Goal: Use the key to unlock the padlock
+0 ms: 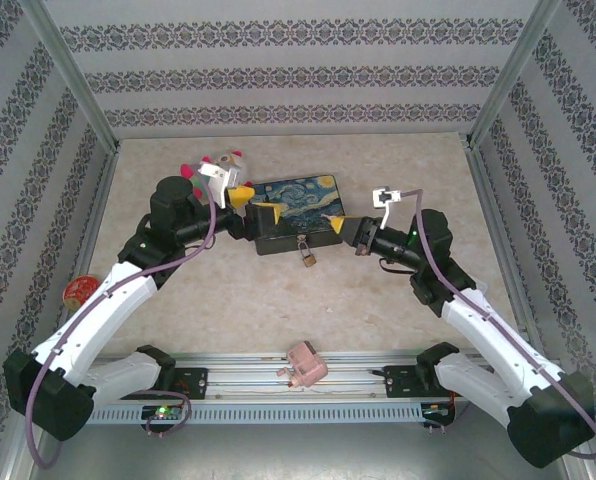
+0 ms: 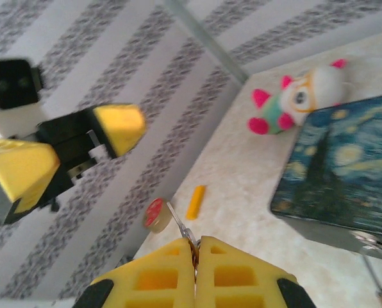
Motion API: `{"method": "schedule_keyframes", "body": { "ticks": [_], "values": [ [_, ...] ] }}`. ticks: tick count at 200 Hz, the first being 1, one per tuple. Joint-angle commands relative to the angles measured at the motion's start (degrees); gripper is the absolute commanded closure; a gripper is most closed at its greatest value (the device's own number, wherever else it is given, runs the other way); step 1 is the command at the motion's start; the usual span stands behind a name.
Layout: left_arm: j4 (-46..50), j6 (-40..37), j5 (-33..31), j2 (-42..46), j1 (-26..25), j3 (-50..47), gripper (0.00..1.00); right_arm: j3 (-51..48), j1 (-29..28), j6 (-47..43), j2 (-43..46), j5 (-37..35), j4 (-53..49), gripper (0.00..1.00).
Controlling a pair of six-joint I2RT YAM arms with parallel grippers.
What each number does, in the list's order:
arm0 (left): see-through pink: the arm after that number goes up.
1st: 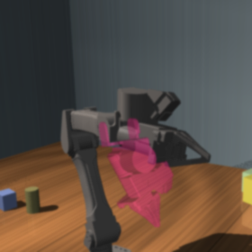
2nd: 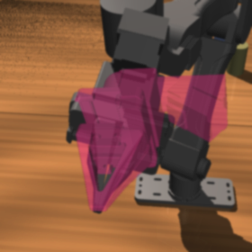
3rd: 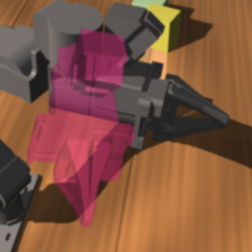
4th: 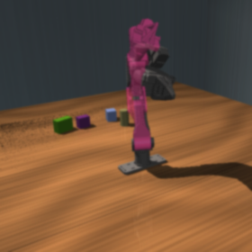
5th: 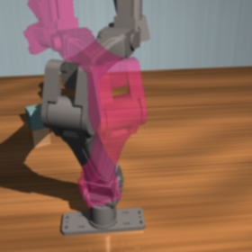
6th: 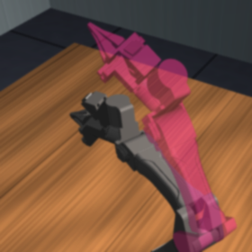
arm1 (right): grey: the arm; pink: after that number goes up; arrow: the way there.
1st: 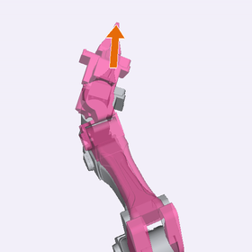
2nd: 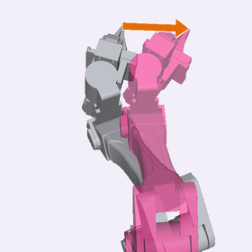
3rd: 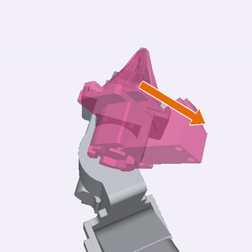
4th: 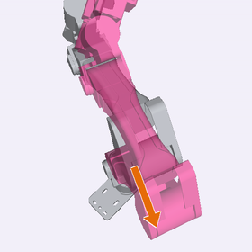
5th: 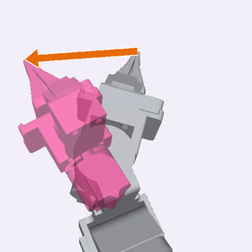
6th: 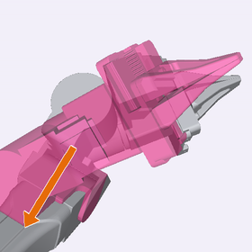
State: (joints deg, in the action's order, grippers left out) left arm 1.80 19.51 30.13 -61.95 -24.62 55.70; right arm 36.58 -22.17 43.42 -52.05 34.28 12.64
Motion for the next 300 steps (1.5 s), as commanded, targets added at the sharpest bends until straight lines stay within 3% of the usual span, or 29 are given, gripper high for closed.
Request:
{"method": "schedule_keyframes", "body": {
  "ticks": [1,39,63,110,153,201,264,300],
  "values": [
    [-3.5,2.4,-10.2,-0.8,-3.2,-1.1,0.01,-1.1,1.1,2.5,1.5,-5.1,-6.0,1.0],
    [-8.5,5.0,-15.8,-7.7,-10.8,-0.7,0.06,-1.9,2.7,6.4,2.1,-5.2,-8.6,1.0],
    [-17.2,11.8,-14.0,-12.2,-12.6,-2.2,0.15,-3.5,4.7,10.4,1.5,-2.2,-6.8,1.0],
    [-25.0,19.3,-4.8,-18.8,-13.0,-0.6,0.32,-4.9,5.4,12.7,0.1,3.5,-2.3,1.0],
    [-29.7,24.0,2.0,-23.3,-13.0,1.1,0.41,-4.6,5.5,15.1,-1.6,7.0,2.3,1.0],
    [-33.0,26.5,5.3,-25.7,-13.0,1.9,0.48,-4.5,5.6,17.7,-2.2,8.7,5.5,1.0],
    [-35.0,27.9,8.1,-27.6,-13.0,3.1,0.74,-3.8,5.6,19.3,-3.5,9.8,8.1,1.0],
    [-34.7,28.0,8.7,-27.8,-13.0,3.0,0.76,-3.8,5.6,19.7,-4.2,9.9,9.5,1.0]
  ]
}}
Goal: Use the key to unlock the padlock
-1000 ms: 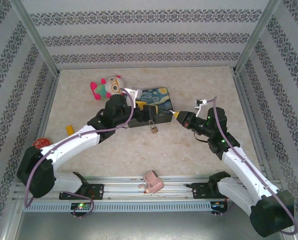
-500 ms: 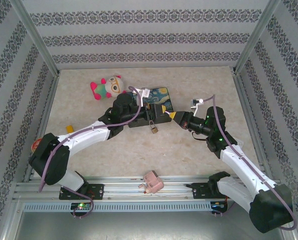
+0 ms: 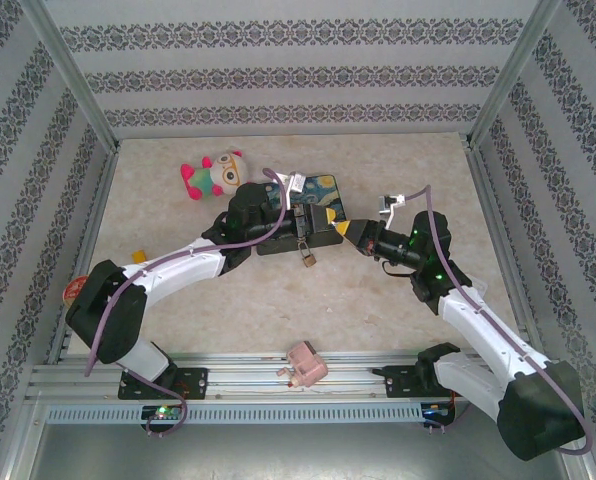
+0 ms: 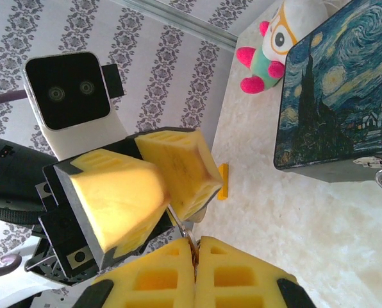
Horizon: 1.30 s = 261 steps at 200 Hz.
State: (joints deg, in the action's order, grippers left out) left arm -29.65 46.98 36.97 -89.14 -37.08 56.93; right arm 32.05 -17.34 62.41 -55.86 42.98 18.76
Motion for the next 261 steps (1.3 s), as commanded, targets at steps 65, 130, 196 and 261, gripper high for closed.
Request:
{"method": "schedule_keyframes", "body": {
  "ticks": [65,130,196,261],
  "values": [
    [-2.9,0.8,2.9,-0.9,-0.5,1.6,0.93,0.6,0.7,1.1,-1.0,1.3,5.6,1.0],
    [-8.2,5.3,8.6,-1.8,1.3,1.8,1.0,-0.1,1.2,-2.5,-0.5,4.0,12.0,1.0],
    [-8.9,6.4,11.3,-2.2,1.7,2.4,1.0,0.6,1.2,-2.0,-0.1,3.4,14.3,0.81],
    [-9.6,7.1,11.1,-2.0,2.3,1.6,1.0,0.5,1.7,-1.7,-0.5,3.4,14.7,0.75]
  ]
}}
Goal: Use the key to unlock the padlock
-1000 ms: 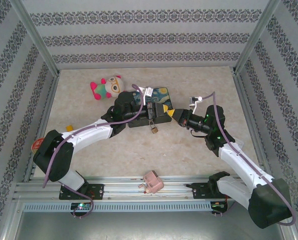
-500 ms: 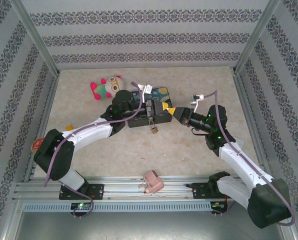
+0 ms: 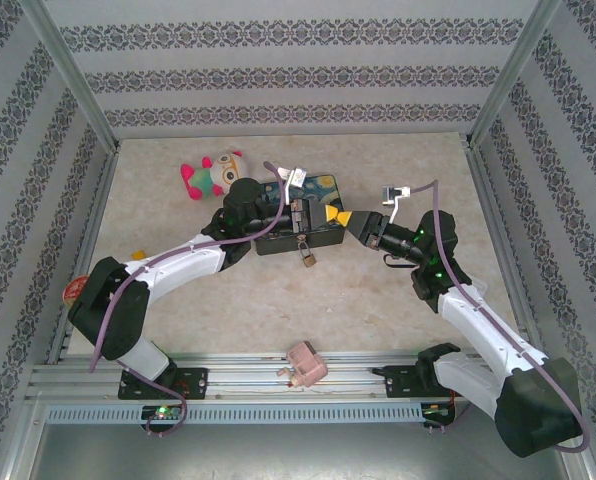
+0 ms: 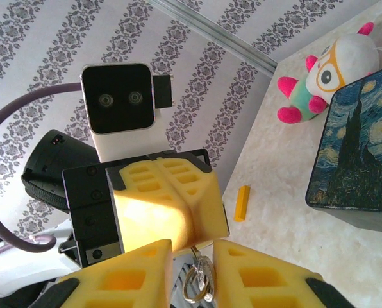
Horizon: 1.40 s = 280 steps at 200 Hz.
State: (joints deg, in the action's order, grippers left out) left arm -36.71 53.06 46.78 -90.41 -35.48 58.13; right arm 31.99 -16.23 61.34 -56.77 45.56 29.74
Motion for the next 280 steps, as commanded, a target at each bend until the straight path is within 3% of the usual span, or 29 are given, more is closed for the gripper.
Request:
{"method": "schedule_keyframes", "body": {
  "ticks": [1,27,48,83,165,203,280],
  "values": [
    [-2.5,1.0,1.3,-0.7,0.7,0.4,1.0,0.5,0.6,-0.6,0.4,0.8,3.7,0.76],
    [-2.7,1.2,0.9,-0.7,0.9,0.1,1.0,0.4,0.8,-0.5,0.4,1.2,3.7,0.87],
    [-3.9,1.9,0.4,-0.6,1.2,-0.4,1.0,0.1,1.0,-0.3,0.4,1.2,3.7,0.86],
    [-4.4,2.1,-0.2,-0.4,1.4,-0.7,1.0,-0.6,1.4,-0.1,0.6,1.3,3.7,0.75],
    [-5.1,2.6,-0.3,-0.5,1.5,-0.7,1.0,-0.6,1.5,-0.1,0.3,1.9,4.0,0.82],
    [-5.8,3.2,-0.1,-0.9,1.5,-0.7,1.0,-0.4,1.4,0.1,0.2,2.0,4.1,0.77],
    [-5.9,3.4,0.1,-1.2,1.6,-0.5,1.0,-0.5,0.6,0.4,-1.2,1.9,5.7,0.79]
  ]
}}
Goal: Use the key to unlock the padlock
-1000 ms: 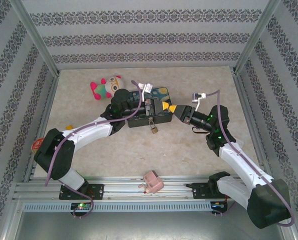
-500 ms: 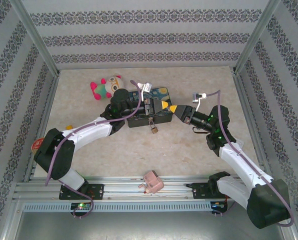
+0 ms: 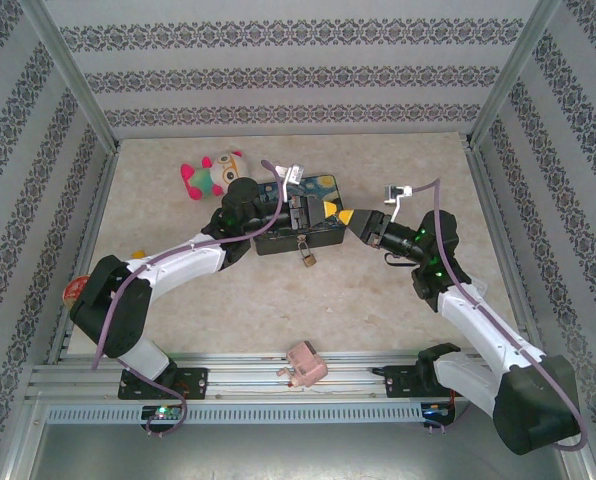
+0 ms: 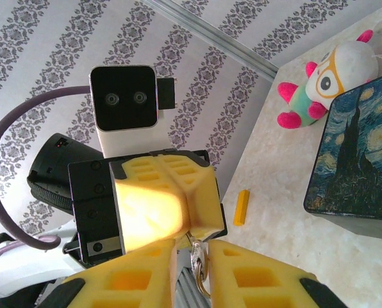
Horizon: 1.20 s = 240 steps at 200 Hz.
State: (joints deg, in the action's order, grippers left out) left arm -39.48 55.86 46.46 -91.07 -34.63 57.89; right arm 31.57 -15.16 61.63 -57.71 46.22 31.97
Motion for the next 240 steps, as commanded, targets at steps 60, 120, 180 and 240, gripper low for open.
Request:
{"method": "schedule_keyframes", "body": {
  "ticks": [60,120,180,240],
  "values": [
    [-3.9,1.2,0.5,-0.8,0.7,-0.3,1.0,0.0,-0.6,0.2,-1.2,1.3,4.0,0.77],
    [-4.2,1.5,0.4,-0.9,0.9,-0.4,1.0,0.0,-0.7,0.2,-2.0,1.7,4.2,0.78],
    [-4.3,2.1,0.1,-1.0,1.4,-0.7,1.0,0.1,-0.7,0.1,-2.3,2.0,4.7,0.95],
    [-6.1,4.8,-0.5,-2.2,2.2,-1.7,1.0,0.3,-0.6,2.5,-1.3,3.1,8.7,1.0]
  ]
}}
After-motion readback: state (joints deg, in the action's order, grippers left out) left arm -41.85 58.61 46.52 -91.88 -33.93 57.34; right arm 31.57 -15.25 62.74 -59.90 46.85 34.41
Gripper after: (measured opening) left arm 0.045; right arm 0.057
